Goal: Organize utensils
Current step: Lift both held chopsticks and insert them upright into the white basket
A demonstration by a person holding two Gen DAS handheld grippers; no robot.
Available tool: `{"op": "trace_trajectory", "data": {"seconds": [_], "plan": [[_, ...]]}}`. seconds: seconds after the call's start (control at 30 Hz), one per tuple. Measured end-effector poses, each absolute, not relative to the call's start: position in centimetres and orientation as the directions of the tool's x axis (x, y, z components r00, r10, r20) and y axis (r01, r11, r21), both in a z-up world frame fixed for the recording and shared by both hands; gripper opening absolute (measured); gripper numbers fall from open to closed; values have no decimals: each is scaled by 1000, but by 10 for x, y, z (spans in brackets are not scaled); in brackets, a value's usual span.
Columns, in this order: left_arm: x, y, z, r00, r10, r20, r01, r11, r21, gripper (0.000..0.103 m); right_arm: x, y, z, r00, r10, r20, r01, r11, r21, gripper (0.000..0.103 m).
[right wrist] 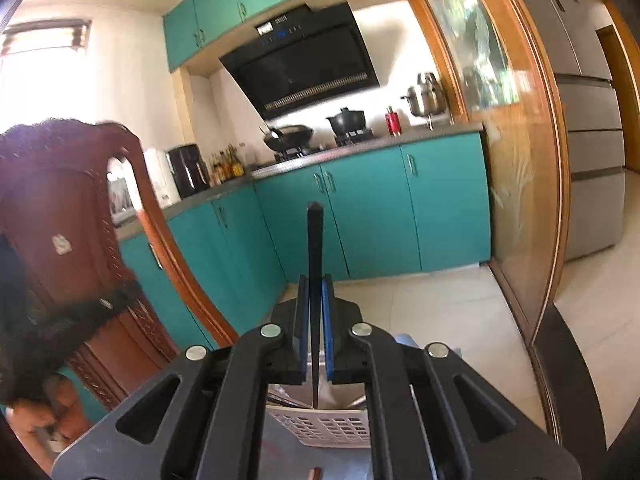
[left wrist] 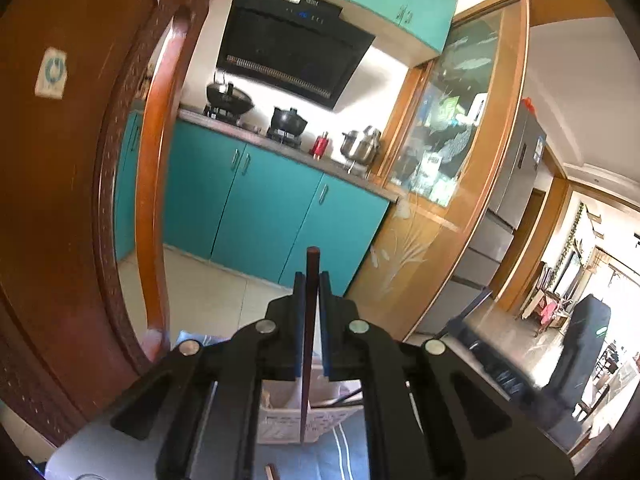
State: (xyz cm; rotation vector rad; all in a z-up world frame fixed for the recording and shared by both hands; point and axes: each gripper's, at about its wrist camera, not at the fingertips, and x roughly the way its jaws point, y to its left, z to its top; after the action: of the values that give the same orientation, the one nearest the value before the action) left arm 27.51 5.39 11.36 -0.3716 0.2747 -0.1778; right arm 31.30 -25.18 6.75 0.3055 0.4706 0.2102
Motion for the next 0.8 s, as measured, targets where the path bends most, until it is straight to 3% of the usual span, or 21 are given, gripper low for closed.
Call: {"op": "trace_trajectory", "data": {"seconds": [0.2,0.53,0.63,0.8], "plan": [[260,72,117,984,-136,-117,72,896,-438,7,322,-244,38,852,239,-465,-103,949,299,7],[258,83,111,996,-73,-43,40,854,-518,7,314,-239,11,828,221,-516,-103,963,248,7],[253,79,114,999,-41,-19,26,869,-493,7,314,-239,5,822,223,-524,-107,964,243,7],[271,62,99,998,-10,-57,-15,911,-411,7,316,-237,-5,807,234,-543,-119,964,239,7]]}}
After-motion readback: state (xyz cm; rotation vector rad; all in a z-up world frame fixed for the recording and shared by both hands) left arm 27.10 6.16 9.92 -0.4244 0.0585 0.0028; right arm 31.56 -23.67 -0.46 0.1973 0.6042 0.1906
